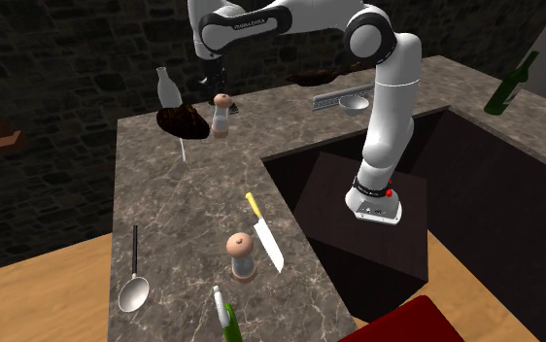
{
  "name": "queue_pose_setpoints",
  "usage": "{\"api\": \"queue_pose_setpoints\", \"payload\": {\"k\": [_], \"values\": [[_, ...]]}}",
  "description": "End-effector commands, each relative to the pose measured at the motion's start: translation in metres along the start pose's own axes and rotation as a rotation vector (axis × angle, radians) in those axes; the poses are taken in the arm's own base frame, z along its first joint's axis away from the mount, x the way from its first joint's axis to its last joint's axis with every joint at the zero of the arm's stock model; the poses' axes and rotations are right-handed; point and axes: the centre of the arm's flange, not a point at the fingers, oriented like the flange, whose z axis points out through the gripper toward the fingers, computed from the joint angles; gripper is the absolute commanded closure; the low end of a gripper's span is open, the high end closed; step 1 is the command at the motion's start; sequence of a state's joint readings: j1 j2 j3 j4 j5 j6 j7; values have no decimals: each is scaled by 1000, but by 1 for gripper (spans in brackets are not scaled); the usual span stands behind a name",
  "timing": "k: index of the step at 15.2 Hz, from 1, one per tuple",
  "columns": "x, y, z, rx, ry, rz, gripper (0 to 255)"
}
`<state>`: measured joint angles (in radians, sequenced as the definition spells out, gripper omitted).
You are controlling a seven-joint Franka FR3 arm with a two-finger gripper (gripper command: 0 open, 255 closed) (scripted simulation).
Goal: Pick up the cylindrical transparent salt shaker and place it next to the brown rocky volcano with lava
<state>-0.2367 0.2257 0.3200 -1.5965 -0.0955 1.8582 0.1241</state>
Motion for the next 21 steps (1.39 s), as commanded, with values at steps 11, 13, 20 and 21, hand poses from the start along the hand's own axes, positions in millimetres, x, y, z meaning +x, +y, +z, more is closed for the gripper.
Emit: {"api": "queue_pose_setpoints", "payload": {"k": [11,13,20,21], "values": [[-4,-1,63,0,1,0,255],[-4,-1,73,0,1,0,255],[-6,-1,103,0,1,0,255],[-6,-1,103,0,1,0,255]]}}
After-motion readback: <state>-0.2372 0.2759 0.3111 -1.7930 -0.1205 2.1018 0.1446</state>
